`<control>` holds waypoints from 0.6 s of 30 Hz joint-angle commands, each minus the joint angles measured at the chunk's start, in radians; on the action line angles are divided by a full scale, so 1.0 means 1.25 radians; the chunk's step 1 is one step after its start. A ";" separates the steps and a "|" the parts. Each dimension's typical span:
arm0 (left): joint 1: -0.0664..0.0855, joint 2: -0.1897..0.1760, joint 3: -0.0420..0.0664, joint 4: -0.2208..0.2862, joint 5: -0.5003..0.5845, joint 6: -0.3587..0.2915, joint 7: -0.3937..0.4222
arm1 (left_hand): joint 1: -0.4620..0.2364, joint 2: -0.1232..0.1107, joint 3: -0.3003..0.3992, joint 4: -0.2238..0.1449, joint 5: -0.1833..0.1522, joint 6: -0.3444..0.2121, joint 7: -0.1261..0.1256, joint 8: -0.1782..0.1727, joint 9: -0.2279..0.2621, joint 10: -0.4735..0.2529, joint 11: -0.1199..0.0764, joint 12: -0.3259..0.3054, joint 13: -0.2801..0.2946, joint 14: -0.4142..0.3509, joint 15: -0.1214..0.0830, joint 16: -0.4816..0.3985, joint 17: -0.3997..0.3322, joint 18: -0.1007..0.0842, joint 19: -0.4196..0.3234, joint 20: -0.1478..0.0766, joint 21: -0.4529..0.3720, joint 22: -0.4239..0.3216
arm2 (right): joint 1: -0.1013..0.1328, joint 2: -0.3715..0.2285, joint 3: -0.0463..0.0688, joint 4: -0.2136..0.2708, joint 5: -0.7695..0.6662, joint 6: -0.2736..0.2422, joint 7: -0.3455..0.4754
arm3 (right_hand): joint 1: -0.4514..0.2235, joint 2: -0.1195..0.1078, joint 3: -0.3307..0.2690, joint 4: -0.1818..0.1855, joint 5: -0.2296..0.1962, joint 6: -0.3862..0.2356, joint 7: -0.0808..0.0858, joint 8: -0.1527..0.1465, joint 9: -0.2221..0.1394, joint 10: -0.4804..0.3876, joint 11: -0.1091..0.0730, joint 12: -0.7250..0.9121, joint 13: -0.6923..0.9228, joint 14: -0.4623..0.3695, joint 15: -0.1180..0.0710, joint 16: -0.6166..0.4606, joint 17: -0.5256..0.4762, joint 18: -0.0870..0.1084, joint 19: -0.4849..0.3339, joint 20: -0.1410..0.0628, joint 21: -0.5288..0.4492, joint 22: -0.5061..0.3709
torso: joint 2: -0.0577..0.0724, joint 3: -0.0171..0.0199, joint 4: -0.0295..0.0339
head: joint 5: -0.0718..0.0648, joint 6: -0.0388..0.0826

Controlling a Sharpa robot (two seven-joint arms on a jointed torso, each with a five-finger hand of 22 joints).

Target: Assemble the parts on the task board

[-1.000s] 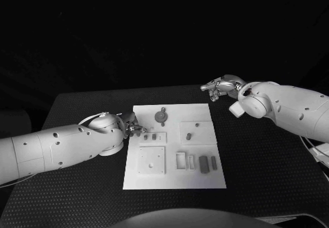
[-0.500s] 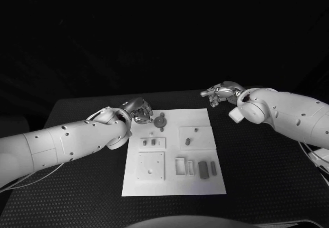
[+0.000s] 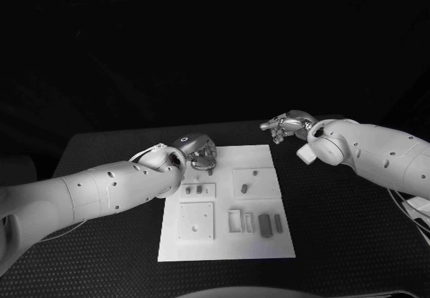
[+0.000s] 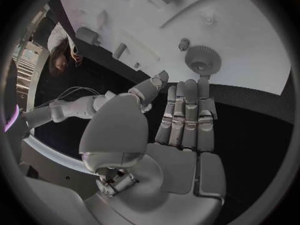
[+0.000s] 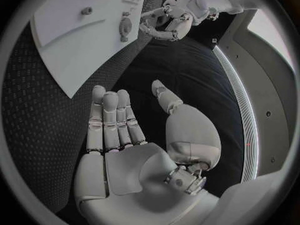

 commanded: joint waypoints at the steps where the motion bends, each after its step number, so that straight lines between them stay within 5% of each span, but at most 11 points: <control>1: 0.000 0.001 0.001 0.006 -0.092 0.082 -0.015 | -0.002 -0.004 -0.010 0.002 0.003 0.005 0.000 -0.007 -0.005 0.018 -0.005 -0.002 0.001 0.015 -0.006 0.013 0.010 0.007 0.017 -0.005 0.005 0.006 | 0.000 -0.001 0.000 0.001 0.000 0.008 0.009 | -0.004 0.005 -0.001 0.001 0.003 0.000 0.006 0.004 0.000 0.003 0.000 0.003 -0.001 0.000 -0.004 -0.005 -0.001 0.012 0.000 0.005 -0.004 0.001 | 0.001 0.0015 -0.0036 | 0.001 0.001; 12: -0.008 0.014 0.000 -0.006 -0.132 0.149 -0.056 | -0.026 -0.021 -0.039 0.012 0.003 -0.001 0.009 -0.024 -0.030 0.006 0.001 -0.055 -0.007 0.022 -0.008 0.065 0.071 0.012 0.048 -0.015 0.025 0.045 | 0.000 -0.002 0.000 0.005 0.000 0.007 0.010 | -0.003 0.005 -0.001 0.001 0.003 0.000 0.006 0.004 0.000 0.003 0.000 0.003 -0.002 0.000 -0.004 -0.005 -0.001 0.012 0.000 0.005 -0.004 0.001 | 0.001 0.0004 -0.0013 | -0.003 -0.001; 18: -0.015 0.023 0.000 -0.022 -0.136 0.139 -0.068 | -0.033 -0.027 -0.050 0.020 0.005 -0.018 0.004 -0.033 -0.040 -0.007 0.006 -0.078 -0.012 0.033 -0.005 0.092 0.093 0.026 0.066 -0.013 0.038 0.068 | 0.000 -0.002 0.000 0.008 0.000 0.008 0.009 | -0.003 0.005 -0.001 0.001 0.003 0.000 0.006 0.004 0.000 0.003 0.000 0.004 -0.002 0.000 -0.004 -0.005 -0.001 0.012 0.000 0.005 -0.004 0.001 | 0.001 0.0002 -0.0017 | -0.004 -0.002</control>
